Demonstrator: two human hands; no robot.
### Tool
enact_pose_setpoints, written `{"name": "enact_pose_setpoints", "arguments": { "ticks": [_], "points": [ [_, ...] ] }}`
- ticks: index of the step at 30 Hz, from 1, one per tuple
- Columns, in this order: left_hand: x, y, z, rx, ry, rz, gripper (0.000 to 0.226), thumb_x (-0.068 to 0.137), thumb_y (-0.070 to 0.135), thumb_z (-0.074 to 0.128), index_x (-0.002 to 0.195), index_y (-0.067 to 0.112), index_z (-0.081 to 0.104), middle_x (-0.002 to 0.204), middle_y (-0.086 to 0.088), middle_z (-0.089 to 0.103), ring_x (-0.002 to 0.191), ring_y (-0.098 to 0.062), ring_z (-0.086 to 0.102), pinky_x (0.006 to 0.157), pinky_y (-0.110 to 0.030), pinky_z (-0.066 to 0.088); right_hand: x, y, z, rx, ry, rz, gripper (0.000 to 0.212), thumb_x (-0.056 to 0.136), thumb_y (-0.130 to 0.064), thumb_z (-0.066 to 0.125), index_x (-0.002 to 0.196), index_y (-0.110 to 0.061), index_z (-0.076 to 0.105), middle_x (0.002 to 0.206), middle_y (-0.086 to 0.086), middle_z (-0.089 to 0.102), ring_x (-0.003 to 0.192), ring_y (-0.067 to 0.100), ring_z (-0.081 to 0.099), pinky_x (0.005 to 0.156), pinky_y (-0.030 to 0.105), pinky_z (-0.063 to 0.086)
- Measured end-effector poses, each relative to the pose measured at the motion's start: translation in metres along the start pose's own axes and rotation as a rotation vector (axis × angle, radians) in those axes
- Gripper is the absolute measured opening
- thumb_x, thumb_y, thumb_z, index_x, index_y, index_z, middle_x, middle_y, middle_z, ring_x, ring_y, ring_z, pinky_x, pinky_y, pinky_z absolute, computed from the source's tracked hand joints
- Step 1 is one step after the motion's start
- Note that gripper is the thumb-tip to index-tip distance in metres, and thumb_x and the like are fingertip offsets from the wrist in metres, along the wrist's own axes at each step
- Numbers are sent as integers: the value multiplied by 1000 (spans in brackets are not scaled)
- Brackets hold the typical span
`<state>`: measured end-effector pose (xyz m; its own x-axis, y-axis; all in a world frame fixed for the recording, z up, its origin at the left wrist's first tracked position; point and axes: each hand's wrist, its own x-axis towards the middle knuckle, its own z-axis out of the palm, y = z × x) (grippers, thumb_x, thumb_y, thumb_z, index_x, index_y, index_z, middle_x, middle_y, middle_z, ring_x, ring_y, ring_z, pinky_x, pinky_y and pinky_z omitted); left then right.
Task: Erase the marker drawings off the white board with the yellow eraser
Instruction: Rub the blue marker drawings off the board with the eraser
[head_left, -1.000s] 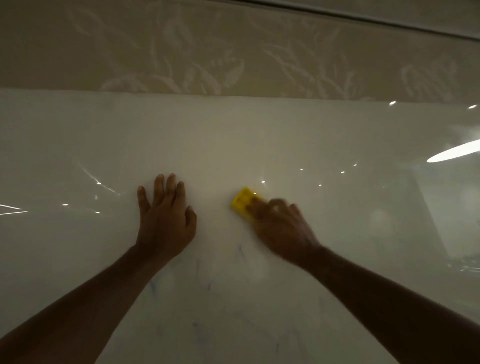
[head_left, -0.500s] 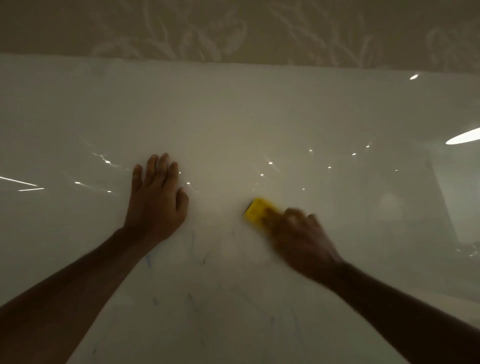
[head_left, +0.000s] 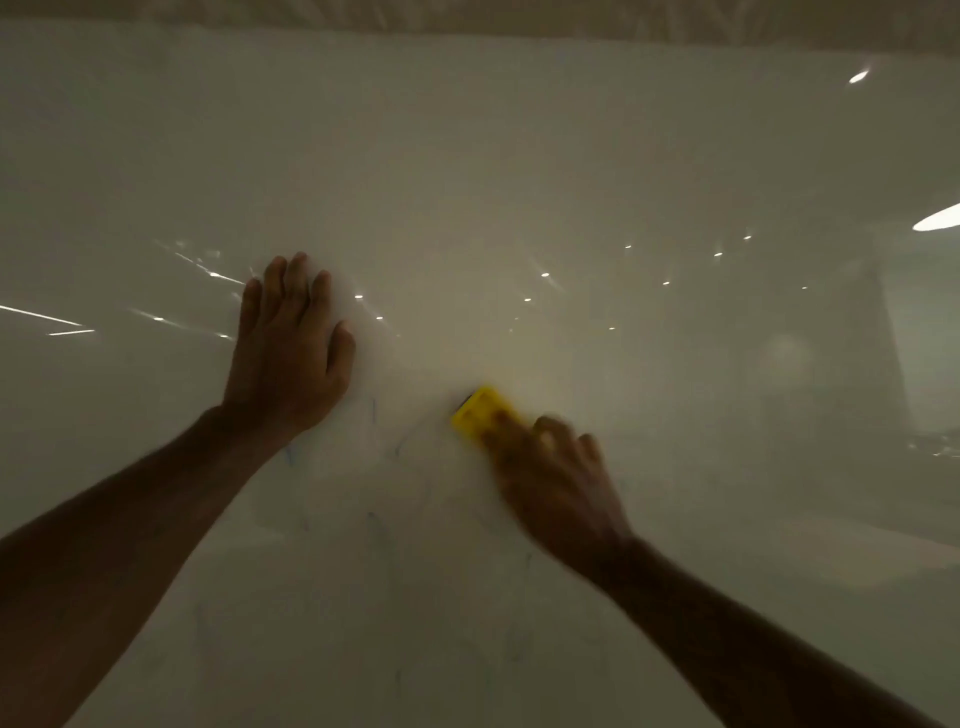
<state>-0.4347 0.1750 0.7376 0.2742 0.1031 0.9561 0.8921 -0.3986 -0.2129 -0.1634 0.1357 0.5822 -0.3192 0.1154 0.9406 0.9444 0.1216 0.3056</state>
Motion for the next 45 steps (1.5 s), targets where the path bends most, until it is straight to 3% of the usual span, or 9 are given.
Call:
{"name": "enact_pose_setpoints", "arguments": {
  "ticks": [6,13,15,21,23,30,35,37,45],
  "points": [
    [-24,-40,-9,7,-14,-43,66,101,32,35,153,-9,34,165,-33,23,154,-51,18,126,-61,14,55,8,-7,74,274,782,59,94,-23,64,151,-19,48,157,10,44,114,46,53,89,49,45],
    [-52,-99,-28,4,-47,-73,65,102,31,34,153,-9,34,165,-33,23,153,-52,19,125,-60,15,17,-137,32,49,-35,-300,63,98,-30,53,157,-35,31,167,-8,22,113,29,47,74,38,44],
    [-62,-119,-36,3,-50,-81,65,102,32,33,153,-9,34,165,-33,23,154,-52,18,125,-61,15,41,-126,28,18,-53,-291,67,98,-31,52,158,-40,25,167,-9,23,113,29,50,75,38,42],
    [-100,-179,-58,11,-55,-112,64,102,29,31,152,-10,34,163,-36,23,153,-55,19,124,-64,18,103,-111,8,14,161,573,61,98,-30,54,156,-32,35,166,-4,27,118,39,49,88,47,43],
    [-114,-199,-62,18,-52,-118,64,102,29,30,152,-10,33,163,-37,23,152,-55,18,123,-64,18,98,-149,14,38,165,491,60,97,-27,56,155,-30,39,165,-4,30,115,38,49,86,47,45],
    [-153,-245,-68,26,-68,-137,63,101,28,31,153,-8,33,164,-35,23,153,-54,18,123,-64,14,65,-224,39,14,-140,-406,64,101,-27,48,158,-43,24,168,-15,19,119,29,50,79,39,40],
    [-168,-268,-70,43,-80,-102,63,100,26,29,154,-7,33,164,-33,26,152,-54,22,122,-65,18,143,-189,20,39,109,403,65,92,-24,57,153,-34,40,164,-6,32,112,38,51,83,44,42],
    [-172,-273,-69,36,-75,-85,62,100,25,31,154,-6,33,165,-30,26,153,-51,22,123,-64,18,148,-211,25,25,154,508,61,94,-26,56,153,-33,41,165,-5,30,113,38,49,84,45,43],
    [-188,-288,-66,26,-63,-73,60,102,25,29,154,-4,34,165,-27,27,154,-48,22,124,-63,16,66,-299,59,77,-133,-460,55,101,-30,45,154,-43,34,164,-14,29,119,26,47,79,38,43]
  ]
}}
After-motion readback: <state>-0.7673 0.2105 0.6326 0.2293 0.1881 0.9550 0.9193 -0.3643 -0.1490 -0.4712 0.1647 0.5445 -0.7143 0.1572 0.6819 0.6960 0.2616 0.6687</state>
